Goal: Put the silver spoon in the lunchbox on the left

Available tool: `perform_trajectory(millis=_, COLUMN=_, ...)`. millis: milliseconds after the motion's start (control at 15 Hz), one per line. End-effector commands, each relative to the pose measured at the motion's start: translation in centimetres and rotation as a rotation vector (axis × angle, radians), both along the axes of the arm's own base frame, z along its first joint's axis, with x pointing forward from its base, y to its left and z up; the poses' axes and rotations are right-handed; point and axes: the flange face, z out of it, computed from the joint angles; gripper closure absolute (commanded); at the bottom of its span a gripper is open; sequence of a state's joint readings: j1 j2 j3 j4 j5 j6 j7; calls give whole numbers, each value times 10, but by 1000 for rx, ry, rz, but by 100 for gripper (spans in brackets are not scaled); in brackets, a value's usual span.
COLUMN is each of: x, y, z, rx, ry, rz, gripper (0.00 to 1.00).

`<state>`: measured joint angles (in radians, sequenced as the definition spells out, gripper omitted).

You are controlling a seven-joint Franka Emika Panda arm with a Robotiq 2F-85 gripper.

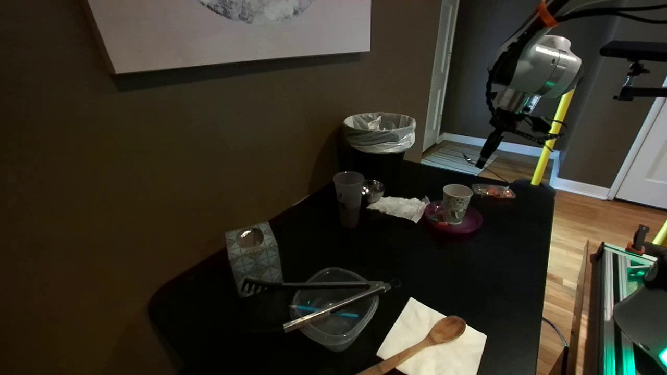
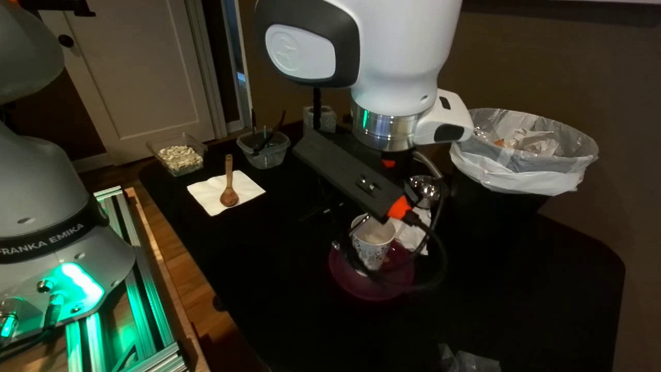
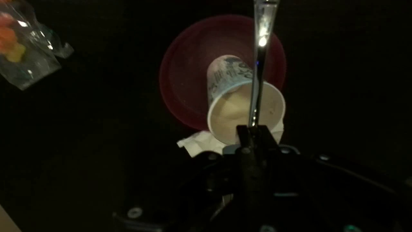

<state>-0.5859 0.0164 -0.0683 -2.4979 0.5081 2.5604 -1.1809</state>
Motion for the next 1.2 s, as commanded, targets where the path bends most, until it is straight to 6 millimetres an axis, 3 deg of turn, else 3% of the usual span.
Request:
perform_trajectory(millis=0, x=9, y=63, z=27, rx=-42, ry=-101, rz=166, gripper=98)
perform_trajectory(millis=267, x=19, y=146, z=45, rx=-65, ry=-144, rz=402, gripper=98)
perform_trajectory(millis=467, x=16, y=208, z=51, rx=-53, ry=-169, rz=579, gripper=98)
perform_trajectory(millis=533, x=18, y=218, z=53, rx=-50, ry=-182, rz=633, gripper=98)
perform_trajectory(millis=600, x=22, y=215, z=54, rx=-57, ry=-187, rz=649, gripper=98)
perform_trajectory(millis=667, x=30, y=215, z=52, rx=-48, ry=-156, rz=594, gripper=91)
perform_trajectory(millis=867, x=29, y=219, z=55, rx=-52, ry=-175, rz=632, gripper=91)
perform_trajectory(millis=933, x=28, y=216, z=55, rx=-53, ry=-177, rz=634, gripper=98)
perform_trajectory(millis=1000, x=33, y=229, z=57, rx=-50, ry=-196, rz=672, gripper=98)
perform_trajectory(millis=1133, x=42, y=275, z=65, rx=-46, ry=-243, rz=777, gripper=98)
